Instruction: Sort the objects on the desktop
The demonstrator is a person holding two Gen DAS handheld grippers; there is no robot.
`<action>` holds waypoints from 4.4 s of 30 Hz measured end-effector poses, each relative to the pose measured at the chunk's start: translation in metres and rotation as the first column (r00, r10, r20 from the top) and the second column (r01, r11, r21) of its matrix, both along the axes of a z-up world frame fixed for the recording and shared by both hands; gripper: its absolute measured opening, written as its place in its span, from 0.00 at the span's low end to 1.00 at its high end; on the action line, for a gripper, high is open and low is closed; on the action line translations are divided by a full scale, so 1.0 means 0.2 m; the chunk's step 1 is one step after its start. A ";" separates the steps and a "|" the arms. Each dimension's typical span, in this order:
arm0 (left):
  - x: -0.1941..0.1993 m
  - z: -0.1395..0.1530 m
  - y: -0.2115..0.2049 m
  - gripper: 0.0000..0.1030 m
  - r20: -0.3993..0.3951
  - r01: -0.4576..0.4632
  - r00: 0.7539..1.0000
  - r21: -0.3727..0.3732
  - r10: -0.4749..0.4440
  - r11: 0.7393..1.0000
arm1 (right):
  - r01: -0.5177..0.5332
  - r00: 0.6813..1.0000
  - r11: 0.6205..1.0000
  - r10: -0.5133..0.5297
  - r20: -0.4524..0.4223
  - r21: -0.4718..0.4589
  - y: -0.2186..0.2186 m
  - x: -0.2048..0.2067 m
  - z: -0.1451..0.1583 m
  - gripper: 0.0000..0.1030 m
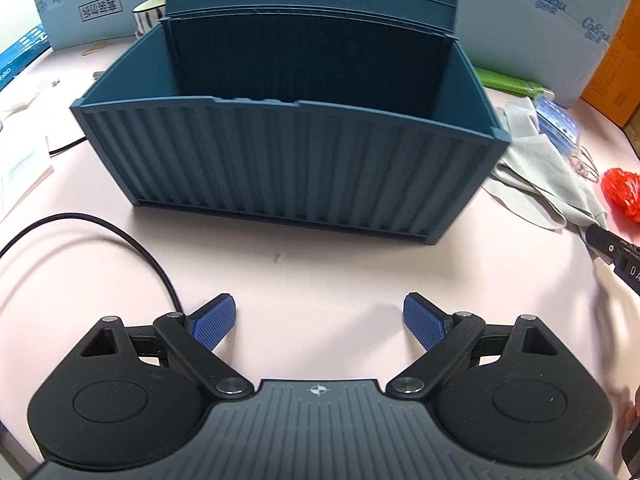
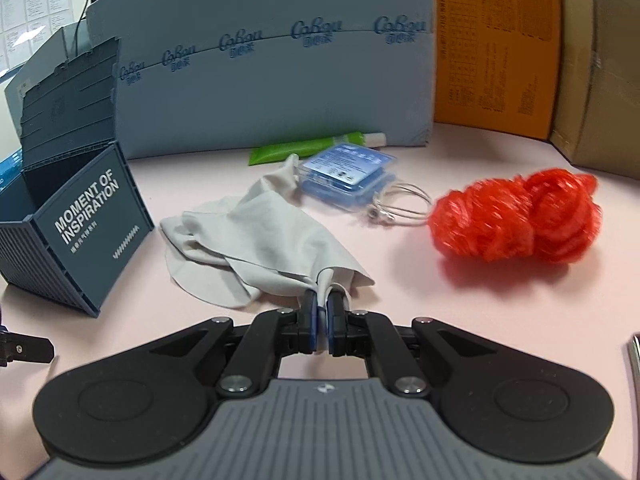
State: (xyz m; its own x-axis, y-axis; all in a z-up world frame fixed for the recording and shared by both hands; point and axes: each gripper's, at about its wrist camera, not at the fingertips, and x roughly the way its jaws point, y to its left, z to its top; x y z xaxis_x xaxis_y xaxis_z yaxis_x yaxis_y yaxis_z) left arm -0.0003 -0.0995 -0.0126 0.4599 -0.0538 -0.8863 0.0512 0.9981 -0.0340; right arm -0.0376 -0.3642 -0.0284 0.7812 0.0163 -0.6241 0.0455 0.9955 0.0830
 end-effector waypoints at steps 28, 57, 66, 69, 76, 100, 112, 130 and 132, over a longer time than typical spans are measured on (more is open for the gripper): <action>-0.08 0.03 0.11 0.87 0.005 -0.056 0.998 0.003 0.056 0.998 | -0.142 0.981 0.989 0.137 0.136 0.027 0.16 0.00 0.06 0.77; -0.18 0.02 0.15 0.87 0.016 0.009 1.000 0.006 -0.009 1.000 | -0.105 0.994 0.994 0.105 0.016 0.032 0.22 0.62 0.00 0.70; -0.20 0.04 0.17 0.87 0.024 -0.009 1.000 -0.001 0.009 1.000 | -0.108 0.994 0.993 0.107 0.019 0.049 0.19 0.52 0.05 0.03; -0.20 0.06 0.15 0.87 0.039 0.008 0.999 -0.009 -0.008 1.000 | -0.087 0.995 0.993 0.083 0.048 0.076 0.15 0.42 0.10 0.03; -0.22 0.08 0.05 0.87 0.053 0.097 0.994 -0.027 -0.095 0.995 | -0.015 0.998 0.991 0.007 0.063 0.130 0.04 0.13 0.12 0.03; -0.24 0.10 -0.30 0.87 0.109 0.330 0.940 -0.065 -0.322 0.942 | 0.136 0.986 0.980 -0.149 0.081 0.148 -0.18 -0.29 0.07 0.66; -0.23 0.08 -0.45 0.87 0.202 0.378 0.911 -0.062 -0.359 0.924 | 0.057 0.995 0.988 -0.069 0.079 0.144 -0.28 -0.27 0.06 0.86; -0.18 0.04 -0.60 0.87 0.175 0.374 0.918 -0.081 -0.356 0.924 | -0.019 1.000 0.996 0.018 0.013 0.092 -0.38 -0.29 0.02 0.98; -0.18 0.04 -0.61 0.87 0.176 0.373 0.918 -0.083 -0.355 0.924 | -0.019 1.000 0.996 0.018 0.008 0.089 -0.38 -0.29 0.01 0.98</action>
